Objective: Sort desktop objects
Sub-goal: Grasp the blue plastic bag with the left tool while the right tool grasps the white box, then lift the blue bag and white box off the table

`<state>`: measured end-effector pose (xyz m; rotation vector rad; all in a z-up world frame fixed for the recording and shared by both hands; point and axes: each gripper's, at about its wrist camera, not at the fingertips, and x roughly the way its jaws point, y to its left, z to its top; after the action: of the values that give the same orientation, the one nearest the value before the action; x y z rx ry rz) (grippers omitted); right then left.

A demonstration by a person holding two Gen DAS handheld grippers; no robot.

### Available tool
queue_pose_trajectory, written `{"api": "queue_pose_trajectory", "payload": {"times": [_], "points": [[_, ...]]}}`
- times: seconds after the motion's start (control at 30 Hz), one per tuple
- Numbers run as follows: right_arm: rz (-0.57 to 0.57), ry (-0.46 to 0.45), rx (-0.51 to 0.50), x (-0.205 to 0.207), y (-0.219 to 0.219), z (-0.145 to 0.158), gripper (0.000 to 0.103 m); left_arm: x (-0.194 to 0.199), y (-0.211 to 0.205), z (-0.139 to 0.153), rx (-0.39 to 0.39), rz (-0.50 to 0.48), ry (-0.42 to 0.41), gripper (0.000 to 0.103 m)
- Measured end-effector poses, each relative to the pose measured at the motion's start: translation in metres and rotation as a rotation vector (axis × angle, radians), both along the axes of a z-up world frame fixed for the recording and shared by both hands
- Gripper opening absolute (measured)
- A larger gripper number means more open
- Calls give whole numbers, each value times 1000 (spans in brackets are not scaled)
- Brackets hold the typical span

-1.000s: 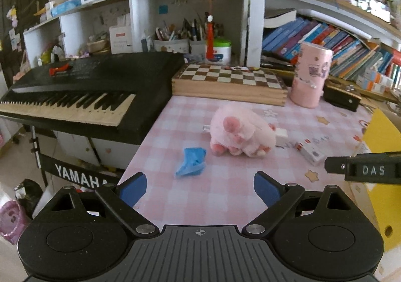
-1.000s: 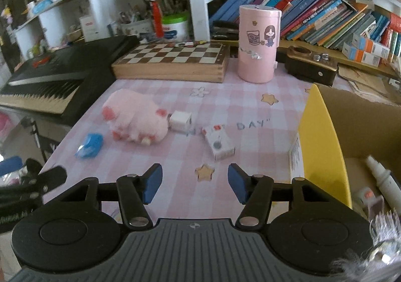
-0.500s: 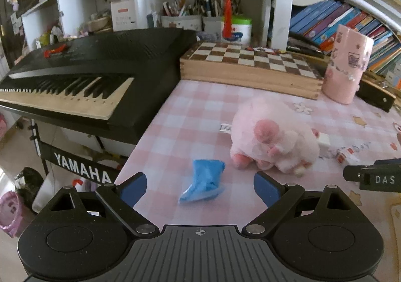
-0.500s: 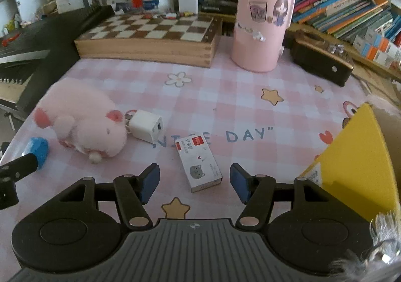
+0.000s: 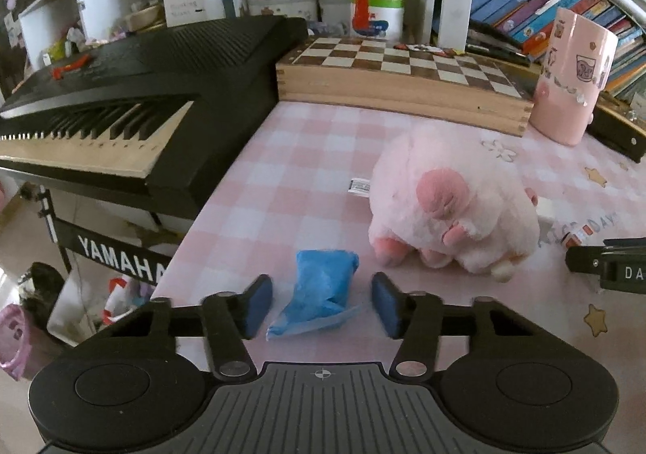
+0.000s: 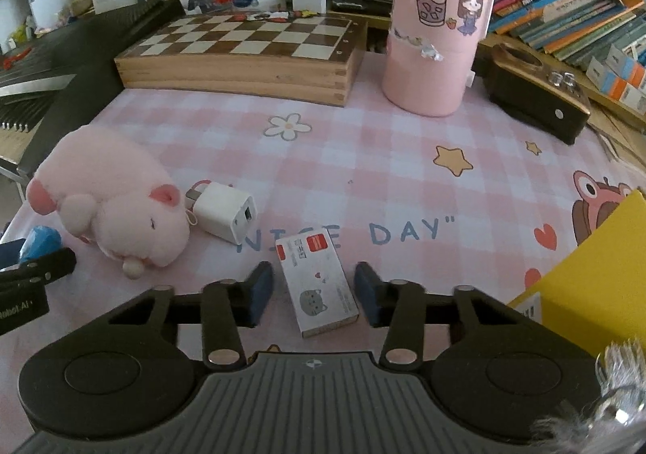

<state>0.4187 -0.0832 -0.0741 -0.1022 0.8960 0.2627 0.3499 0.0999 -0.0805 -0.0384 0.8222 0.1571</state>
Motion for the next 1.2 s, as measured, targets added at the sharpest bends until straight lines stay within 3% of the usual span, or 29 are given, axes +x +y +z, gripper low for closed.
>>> {"api": "queue_pose_trajectory", "payload": {"times": [0.03,0.17,0.53,0.83,1.2], "points": [[1,-2,2,0,0,0,30,0,-1,1,1,-8,0,32],[1,1,14,-1,-2,1,28,-1,-2,2,7,-12,5,28],[-19,-10,91,-35,-11,28,28,-41,-4,40,-70,-46,-82,28],[-33,-54,141,-92,-22,60,28,-86,-7,69,-137,-132,-152,28],[-45,-111,155,-164,-27,87,28,-145,-6,93,-160,-237,-209,28]]}}
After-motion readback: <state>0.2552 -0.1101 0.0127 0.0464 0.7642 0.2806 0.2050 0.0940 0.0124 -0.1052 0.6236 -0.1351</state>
